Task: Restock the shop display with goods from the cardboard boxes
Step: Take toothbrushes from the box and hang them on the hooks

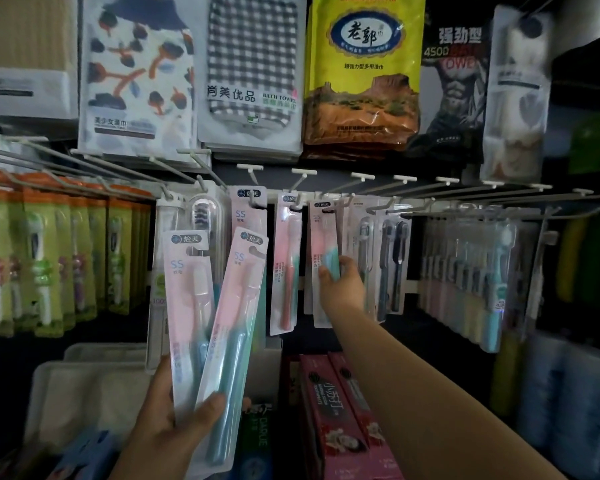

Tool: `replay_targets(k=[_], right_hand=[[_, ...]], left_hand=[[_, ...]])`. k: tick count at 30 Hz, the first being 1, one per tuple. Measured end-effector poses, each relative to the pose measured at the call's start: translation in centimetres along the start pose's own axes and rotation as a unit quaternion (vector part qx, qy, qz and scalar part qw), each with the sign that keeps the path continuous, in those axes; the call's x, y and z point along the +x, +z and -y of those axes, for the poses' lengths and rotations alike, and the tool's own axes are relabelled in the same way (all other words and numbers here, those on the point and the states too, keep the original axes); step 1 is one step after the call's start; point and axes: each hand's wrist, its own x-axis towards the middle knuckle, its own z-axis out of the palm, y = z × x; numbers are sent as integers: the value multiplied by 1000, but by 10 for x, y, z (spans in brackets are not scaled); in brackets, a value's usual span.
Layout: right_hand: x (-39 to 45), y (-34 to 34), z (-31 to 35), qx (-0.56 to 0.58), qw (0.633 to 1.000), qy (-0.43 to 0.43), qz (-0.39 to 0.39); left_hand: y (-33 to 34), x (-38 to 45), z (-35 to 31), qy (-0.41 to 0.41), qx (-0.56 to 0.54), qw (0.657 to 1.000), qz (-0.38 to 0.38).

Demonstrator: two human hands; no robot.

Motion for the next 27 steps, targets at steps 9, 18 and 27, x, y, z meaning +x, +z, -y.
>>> replay_targets(k=[9, 18, 27], right_hand=[[3, 12, -16, -97, 994, 41, 36], [-75, -17, -5, -15, 991, -42, 129], [-130, -45, -3, 35, 964, -81, 250]], left_hand=[[-1, -5, -7, 25, 32, 999, 21], [14, -5, 0, 11, -53, 998, 29], [54, -2, 7, 5, -58, 998, 14]])
